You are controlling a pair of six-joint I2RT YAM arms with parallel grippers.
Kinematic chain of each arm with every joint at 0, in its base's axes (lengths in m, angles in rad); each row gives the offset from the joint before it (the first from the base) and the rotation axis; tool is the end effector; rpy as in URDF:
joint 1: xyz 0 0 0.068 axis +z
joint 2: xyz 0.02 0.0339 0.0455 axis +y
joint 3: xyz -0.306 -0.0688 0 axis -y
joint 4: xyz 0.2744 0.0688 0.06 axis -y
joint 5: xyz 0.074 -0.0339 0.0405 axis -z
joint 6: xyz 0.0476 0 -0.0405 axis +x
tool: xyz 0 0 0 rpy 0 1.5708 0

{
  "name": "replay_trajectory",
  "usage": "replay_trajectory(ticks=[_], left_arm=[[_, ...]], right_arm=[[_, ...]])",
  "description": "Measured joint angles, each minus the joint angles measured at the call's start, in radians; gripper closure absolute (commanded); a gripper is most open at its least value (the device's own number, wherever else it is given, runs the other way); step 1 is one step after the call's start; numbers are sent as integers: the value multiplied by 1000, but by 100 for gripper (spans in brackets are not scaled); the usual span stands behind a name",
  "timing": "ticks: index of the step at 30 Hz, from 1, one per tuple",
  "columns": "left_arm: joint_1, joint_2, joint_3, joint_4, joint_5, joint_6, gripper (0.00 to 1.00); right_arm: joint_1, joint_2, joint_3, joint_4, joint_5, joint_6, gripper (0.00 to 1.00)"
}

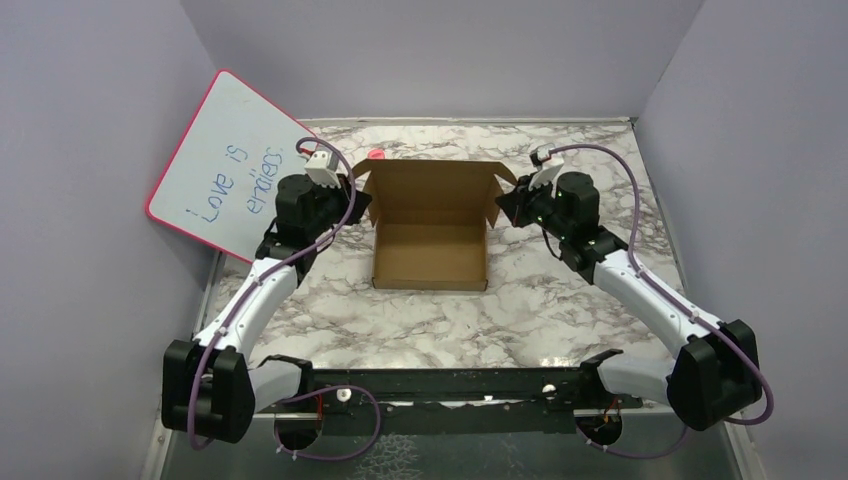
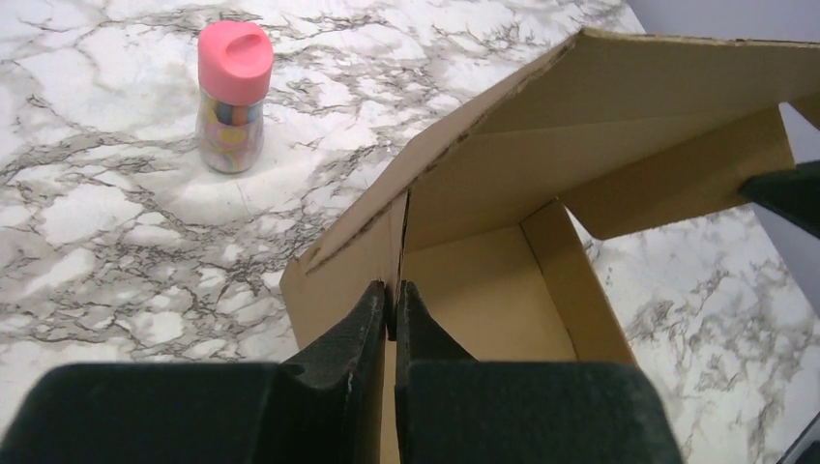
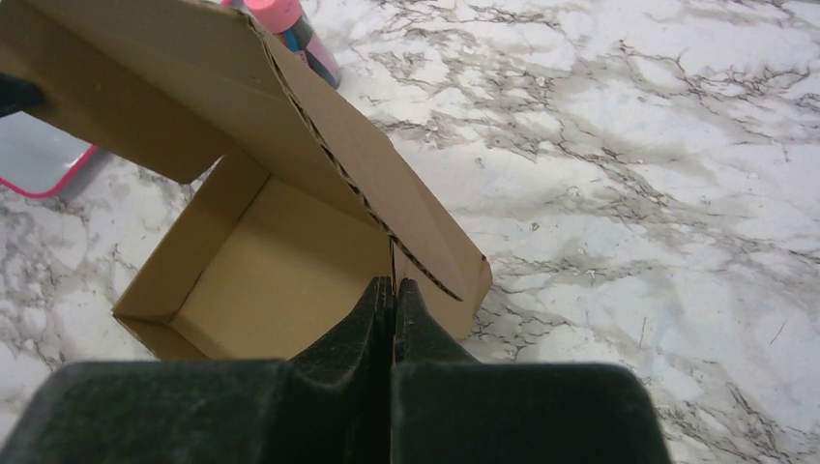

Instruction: Fold the paper box

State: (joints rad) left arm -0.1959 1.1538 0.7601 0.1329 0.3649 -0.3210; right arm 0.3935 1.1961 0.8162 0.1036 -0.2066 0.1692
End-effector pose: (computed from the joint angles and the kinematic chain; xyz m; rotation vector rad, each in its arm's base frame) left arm 0.2782 -0.0725 0.3129 0.1462 1.8648 -0.6939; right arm 0.2743 0.1245 0.3193 -0.3560 1.8473 0.5804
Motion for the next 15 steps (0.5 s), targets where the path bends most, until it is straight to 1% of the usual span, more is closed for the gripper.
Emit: replay_trajectory(ticks=[1, 4, 6, 9, 15], left_arm=[[-8, 0, 0, 3, -16, -13, 93], [-71, 0, -1, 11, -124, -56, 90], [-131, 0, 1, 6, -231, -68, 89], [-207, 0, 14, -12, -376, -63, 89], [-286, 5, 28, -32, -607, -22, 87]], right_arm=[[5, 3, 0, 1, 10, 10, 98], [19, 15, 11, 4, 56, 43, 98], [35, 25, 26, -5, 113, 57, 98], [66, 35, 50, -27, 198, 60, 98], [139, 43, 58, -28, 347, 37, 95]])
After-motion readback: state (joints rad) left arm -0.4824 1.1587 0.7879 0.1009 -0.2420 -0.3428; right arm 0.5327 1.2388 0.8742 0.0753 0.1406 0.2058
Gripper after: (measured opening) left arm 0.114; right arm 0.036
